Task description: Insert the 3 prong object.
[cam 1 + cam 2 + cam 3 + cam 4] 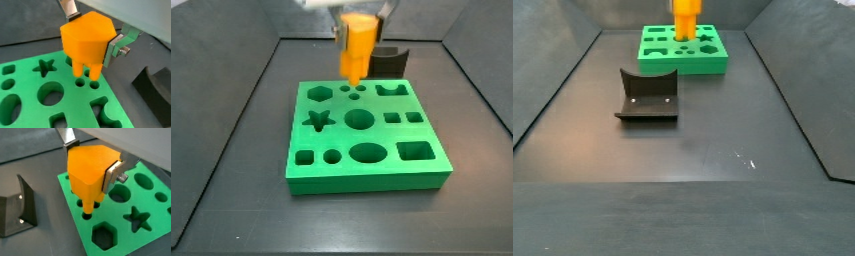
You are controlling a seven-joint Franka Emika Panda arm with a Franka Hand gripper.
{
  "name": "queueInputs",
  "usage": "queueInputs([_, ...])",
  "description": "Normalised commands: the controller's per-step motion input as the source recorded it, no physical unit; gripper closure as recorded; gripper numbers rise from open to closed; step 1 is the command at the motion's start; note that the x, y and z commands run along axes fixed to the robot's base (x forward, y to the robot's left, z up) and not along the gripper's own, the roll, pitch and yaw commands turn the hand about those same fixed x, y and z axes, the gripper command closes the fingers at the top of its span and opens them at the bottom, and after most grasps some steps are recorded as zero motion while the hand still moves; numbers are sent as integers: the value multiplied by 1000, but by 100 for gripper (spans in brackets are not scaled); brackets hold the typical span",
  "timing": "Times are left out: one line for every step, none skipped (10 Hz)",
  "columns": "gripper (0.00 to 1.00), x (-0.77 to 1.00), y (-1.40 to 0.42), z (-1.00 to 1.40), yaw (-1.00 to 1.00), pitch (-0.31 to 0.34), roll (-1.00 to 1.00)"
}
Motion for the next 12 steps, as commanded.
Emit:
queueInputs([100, 0, 51, -11, 0, 0, -87])
queueInputs([100, 0, 0, -206, 97, 0, 0])
queueInputs([100, 0, 0, -306, 397, 10, 53])
queueInputs([100, 0, 0, -174, 520, 11, 1])
queueInputs([100, -11, 0, -151, 417, 0, 0])
queueInputs([100, 143, 0, -203, 0, 53, 40])
queueInputs([100, 186, 0, -200, -94, 107, 67])
queueInputs([100, 149, 46, -211, -209, 110, 47])
queueInputs([100, 137, 89, -234, -183, 109, 49])
queueInputs([100, 146, 100, -251, -160, 106, 64])
queueInputs([100, 134, 80, -257, -151, 87, 21])
queueInputs([100, 3, 17, -269, -154, 4, -14])
